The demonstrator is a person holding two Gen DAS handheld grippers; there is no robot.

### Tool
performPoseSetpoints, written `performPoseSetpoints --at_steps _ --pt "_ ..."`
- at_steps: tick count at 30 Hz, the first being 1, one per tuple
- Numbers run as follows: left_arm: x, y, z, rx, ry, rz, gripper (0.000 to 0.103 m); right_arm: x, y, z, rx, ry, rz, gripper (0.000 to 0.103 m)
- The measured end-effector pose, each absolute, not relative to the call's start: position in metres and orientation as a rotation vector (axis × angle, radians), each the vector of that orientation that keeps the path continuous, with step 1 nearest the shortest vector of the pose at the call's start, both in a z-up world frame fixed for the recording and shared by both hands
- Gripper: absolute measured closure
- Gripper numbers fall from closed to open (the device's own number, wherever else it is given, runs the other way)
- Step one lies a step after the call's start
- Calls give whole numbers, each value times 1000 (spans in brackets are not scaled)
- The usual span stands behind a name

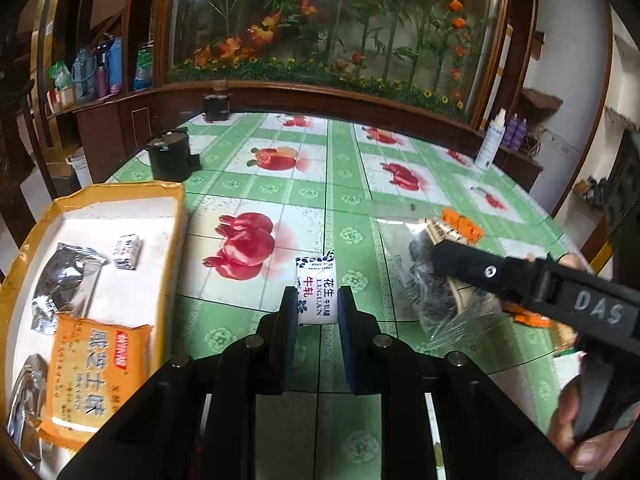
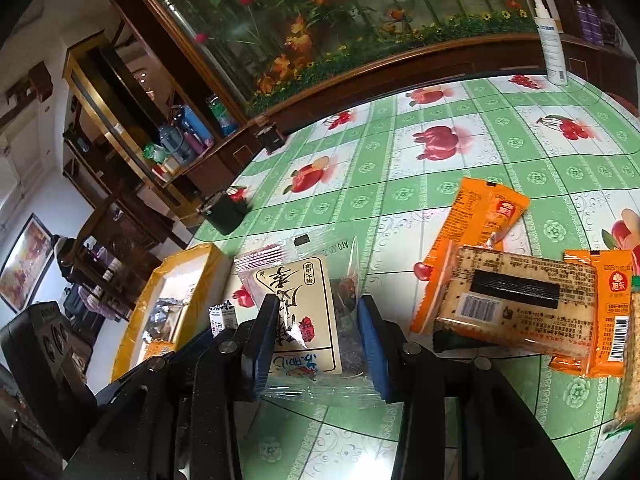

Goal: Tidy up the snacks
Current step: 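Carry the white candy and the clear candy bag over the yellow lid, then open the left gripper to drop the white candy while the right gripper releases the clear bag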

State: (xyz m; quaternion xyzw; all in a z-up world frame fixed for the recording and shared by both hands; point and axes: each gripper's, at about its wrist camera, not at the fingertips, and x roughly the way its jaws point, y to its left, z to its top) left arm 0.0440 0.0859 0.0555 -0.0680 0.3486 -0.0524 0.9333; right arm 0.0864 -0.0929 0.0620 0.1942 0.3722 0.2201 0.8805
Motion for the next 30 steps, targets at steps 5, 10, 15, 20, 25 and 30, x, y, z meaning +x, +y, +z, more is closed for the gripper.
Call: performPoseSetpoints --at_steps 5,10,15,20,25,30 --pt "24 109 74 -181 682 -98 85 77 -84 70 425 737 529 59" --pt "1 151 88 -234 662 -61 85 57 -53 83 415 692 644 59" --pt "-21 203 80 -277 682 29 84 48 -8 85 405 729 759 59" --pt "-33 241 54 -320 730 105 85 49 50 85 338 771 806 59" --pt "-35 247 45 -303 720 133 84 63 99 78 242 788 752 59" --pt "-35 257 40 -370 719 105 84 78 123 60 155 817 675 59"
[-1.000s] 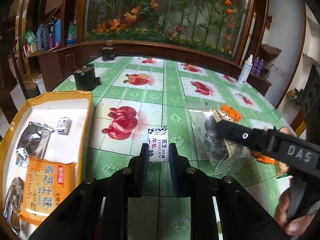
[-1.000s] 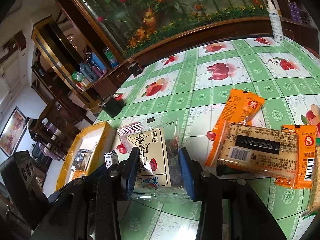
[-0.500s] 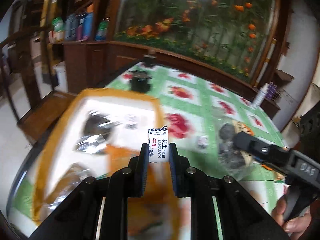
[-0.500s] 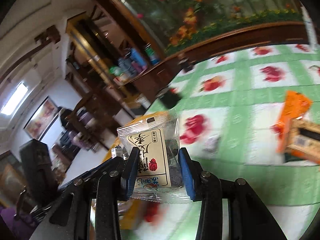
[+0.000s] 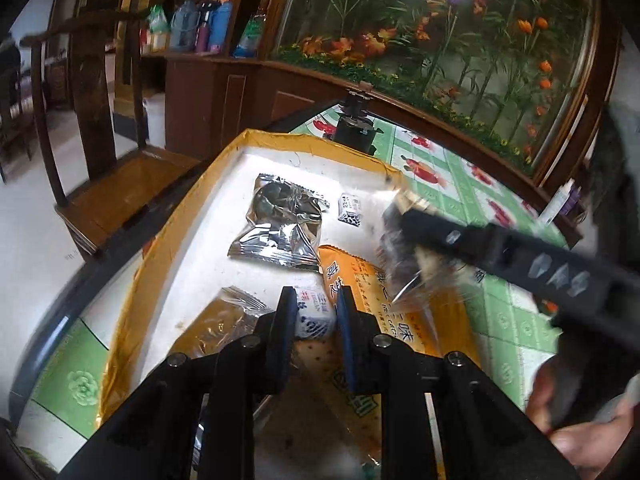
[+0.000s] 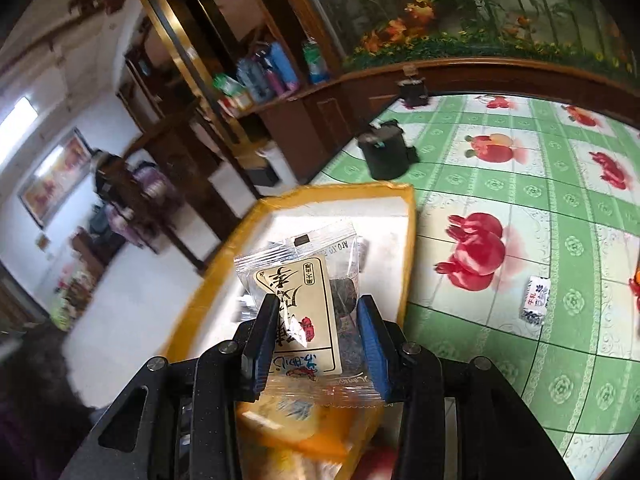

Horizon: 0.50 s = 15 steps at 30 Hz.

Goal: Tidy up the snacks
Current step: 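Open the left gripper to drop the white candy while the right gripper releases the clear bag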

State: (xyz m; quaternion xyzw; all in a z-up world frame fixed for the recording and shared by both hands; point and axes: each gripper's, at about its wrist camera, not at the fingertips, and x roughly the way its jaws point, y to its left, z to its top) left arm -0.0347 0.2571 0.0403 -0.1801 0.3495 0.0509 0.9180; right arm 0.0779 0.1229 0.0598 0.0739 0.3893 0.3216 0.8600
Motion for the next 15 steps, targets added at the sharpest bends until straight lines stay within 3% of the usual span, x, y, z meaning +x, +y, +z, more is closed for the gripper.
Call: performPoseSetpoints --at_steps 5,10,15 --pt "-34 274 34 -506 696 53 73 77 120 53 144 806 720 52" --pt "-38 273 37 -525 646 31 42 74 94 70 207 745 777 44" --pt "-39 276 38 -543 615 38 40 73 39 100 289 621 714 39"
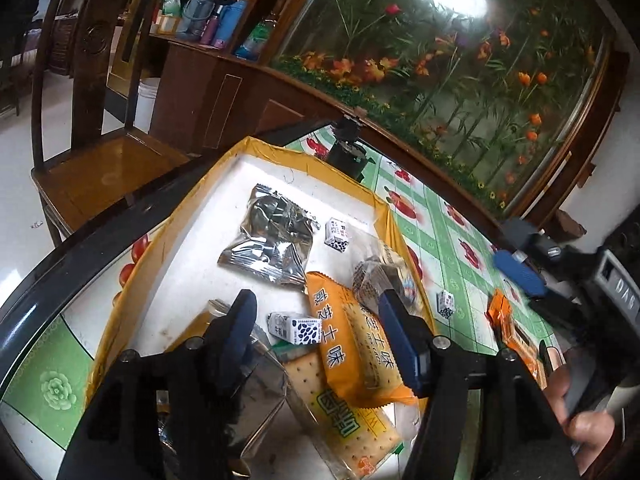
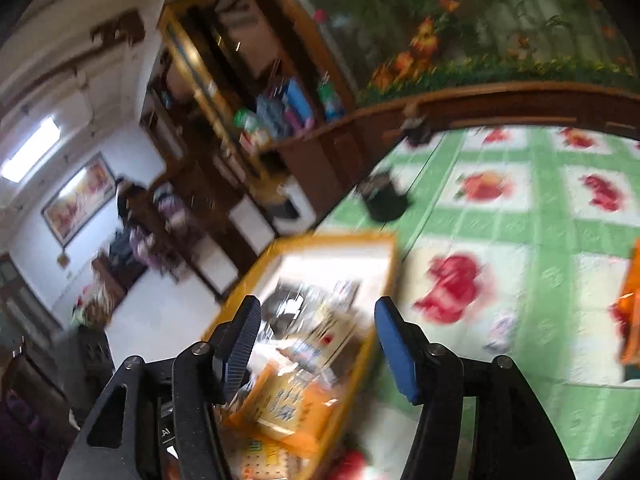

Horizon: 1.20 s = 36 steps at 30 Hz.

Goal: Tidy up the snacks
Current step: 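Open the left gripper to drop the white candy while the right gripper releases the clear bag, then move the right gripper to the long beige cracker pack and grasp it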

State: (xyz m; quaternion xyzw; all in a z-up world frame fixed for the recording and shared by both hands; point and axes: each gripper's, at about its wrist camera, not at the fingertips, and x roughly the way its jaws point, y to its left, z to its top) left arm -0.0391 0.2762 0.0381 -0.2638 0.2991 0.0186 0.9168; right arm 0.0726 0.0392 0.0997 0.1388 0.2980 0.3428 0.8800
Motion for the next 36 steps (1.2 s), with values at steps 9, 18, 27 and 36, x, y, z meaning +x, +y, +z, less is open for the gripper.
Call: performPoseSetpoints --at_steps 9,18,27,36 --pt "-43 278 40 -544 590 26 39 74 -64 93 424 576 533 39" --pt "-45 275 42 -517 593 32 39 72 -169 85 716 553 563 39" --pt "-48 226 68 -378 614 -24 39 53 -207 98 467 538 230 12" --pt "-29 150 81 -276 726 -191 32 114 -218 60 410 765 305 10"
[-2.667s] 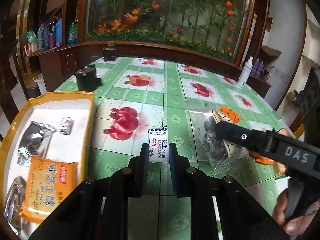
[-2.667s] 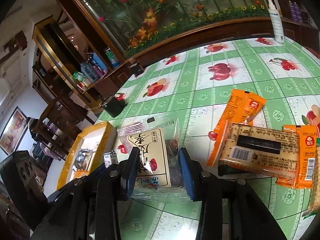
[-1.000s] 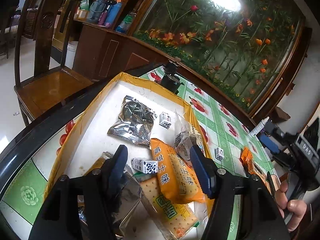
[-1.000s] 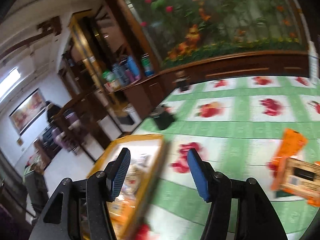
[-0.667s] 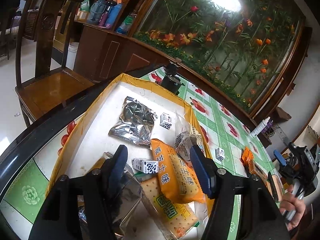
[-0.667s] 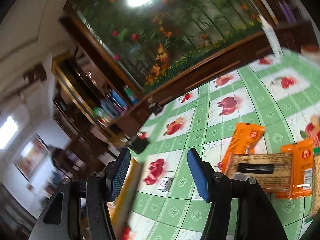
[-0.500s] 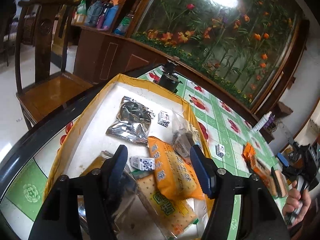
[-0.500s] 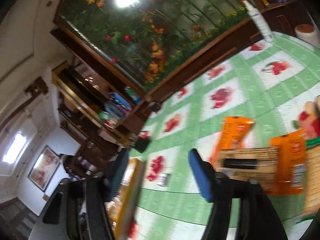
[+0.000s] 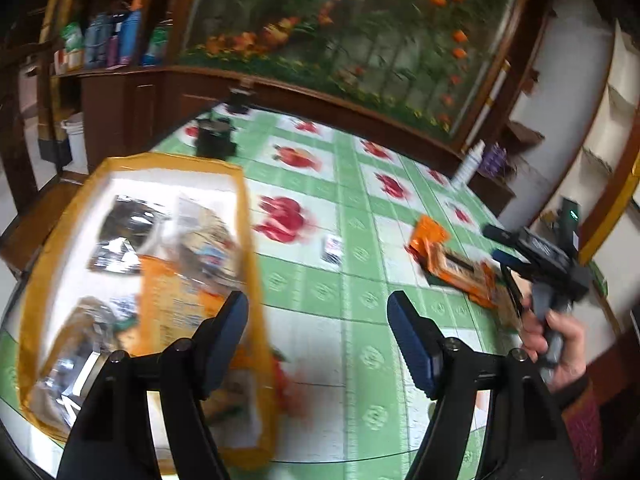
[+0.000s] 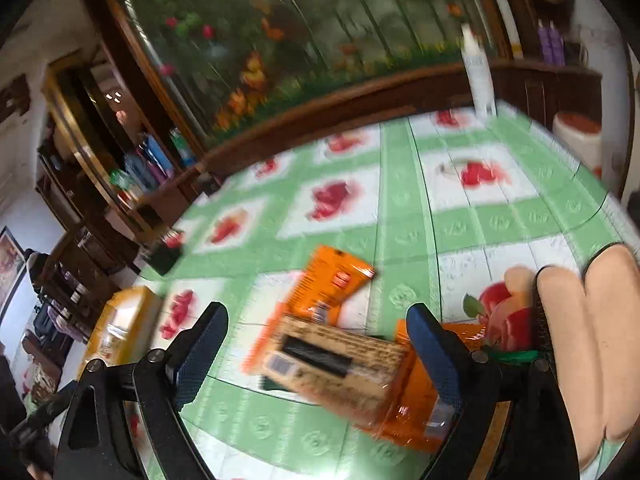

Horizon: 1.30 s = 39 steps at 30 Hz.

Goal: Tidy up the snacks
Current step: 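Move the right gripper to the long beige cracker pack and grasp it, then grasp a white candy with the left gripper while the right gripper holds the cracker pack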

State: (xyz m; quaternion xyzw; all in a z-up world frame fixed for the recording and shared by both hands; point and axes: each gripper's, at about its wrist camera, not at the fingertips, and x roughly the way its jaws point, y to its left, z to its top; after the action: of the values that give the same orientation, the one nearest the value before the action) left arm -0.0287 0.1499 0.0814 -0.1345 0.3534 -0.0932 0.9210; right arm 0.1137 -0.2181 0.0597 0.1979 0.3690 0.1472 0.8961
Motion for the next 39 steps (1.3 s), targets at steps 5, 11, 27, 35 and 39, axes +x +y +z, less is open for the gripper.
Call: performPoseSetpoints --at_steps 5,11,27,35,39 --pt "-25 122 71 -219 780 -216 32 127 -215 36 392 885 288 10" --pt "-16 120 74 -214 822 -212 27 101 -170 42 276 985 530 9" --pt "25 135 92 -258 872 -165 26 80 -73 38 32 902 523 9" --pt "72 123 82 -287 966 -129 25 88 -60 20 -36 900 426 44" --pt "92 108 69 -284 1016 -134 25 98 -94 22 131 935 396 44"
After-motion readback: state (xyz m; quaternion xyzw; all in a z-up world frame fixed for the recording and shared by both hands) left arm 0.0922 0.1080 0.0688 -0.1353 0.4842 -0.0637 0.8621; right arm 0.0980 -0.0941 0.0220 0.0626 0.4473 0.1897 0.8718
